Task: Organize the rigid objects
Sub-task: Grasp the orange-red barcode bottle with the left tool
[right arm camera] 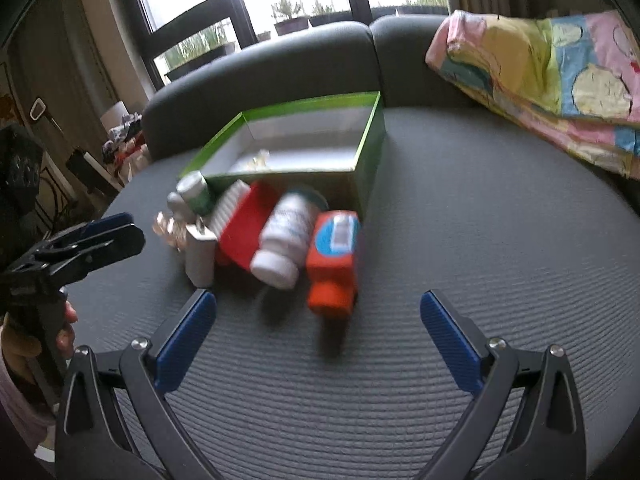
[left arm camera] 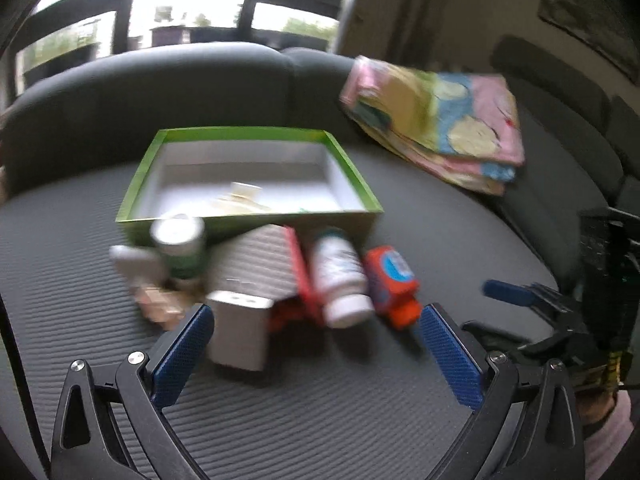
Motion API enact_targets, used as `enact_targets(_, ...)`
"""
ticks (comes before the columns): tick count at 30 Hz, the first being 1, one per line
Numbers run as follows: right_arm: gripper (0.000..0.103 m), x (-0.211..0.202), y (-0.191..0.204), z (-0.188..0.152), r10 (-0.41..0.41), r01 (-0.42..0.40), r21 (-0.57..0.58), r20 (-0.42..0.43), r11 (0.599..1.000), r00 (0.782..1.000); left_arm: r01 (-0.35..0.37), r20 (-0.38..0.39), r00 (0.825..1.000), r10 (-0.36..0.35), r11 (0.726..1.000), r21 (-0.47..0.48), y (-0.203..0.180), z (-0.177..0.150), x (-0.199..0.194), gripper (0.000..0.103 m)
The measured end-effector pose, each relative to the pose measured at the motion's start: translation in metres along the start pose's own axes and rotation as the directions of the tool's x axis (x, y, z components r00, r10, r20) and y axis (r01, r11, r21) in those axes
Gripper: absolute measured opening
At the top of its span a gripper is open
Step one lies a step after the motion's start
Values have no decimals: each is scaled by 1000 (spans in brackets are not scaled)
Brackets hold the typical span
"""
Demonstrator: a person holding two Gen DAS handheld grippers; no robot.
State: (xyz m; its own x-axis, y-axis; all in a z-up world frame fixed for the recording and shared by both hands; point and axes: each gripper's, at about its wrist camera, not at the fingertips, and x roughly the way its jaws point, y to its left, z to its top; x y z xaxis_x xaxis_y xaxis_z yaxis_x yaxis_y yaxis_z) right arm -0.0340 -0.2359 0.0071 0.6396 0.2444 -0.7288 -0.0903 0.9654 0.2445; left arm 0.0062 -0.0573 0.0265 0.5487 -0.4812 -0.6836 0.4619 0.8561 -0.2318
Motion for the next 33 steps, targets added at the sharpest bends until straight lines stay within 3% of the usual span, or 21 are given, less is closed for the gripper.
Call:
enact_targets(5,92,19,-7,-9,27,-27,11,-15,1000,1000,100,-42,994,-98,993,62,-30,8,34,102)
enact_targets(9,82,36,-15,-12,56,-55,38,-19,998,998,114,-78,991,-109,991,70,-38,13,63,102)
enact_targets(15,75,53,-24,-13,93,-93,80,-1,992,996,115,-107,989,-105,989,93,-52,20,96,90)
enact_targets(20,67,66,-26,-11,103,-102,97,-4,990,995,111,-106,989,-100,989,102,-64,24,106,90)
enact_targets(25,62,73,-31,-8,123,-121,134,-8,984,992,135,-128,985,-119,983,126,-78,23,110,78)
enact_targets(28,55,74,-34,-8,136,-134,148,-4,980,991,205,-164,968,-188,974,95,-80,22,112,71)
enact_targets(29,50,73,-33,-8,140,-138,145,-1,980,990,207,-169,967,-190,974,91,-79,21,112,71)
enact_targets(33,49,79,-32,-11,146,-141,152,-24,978,989,142,-203,971,-124,987,76,-74,19,121,70)
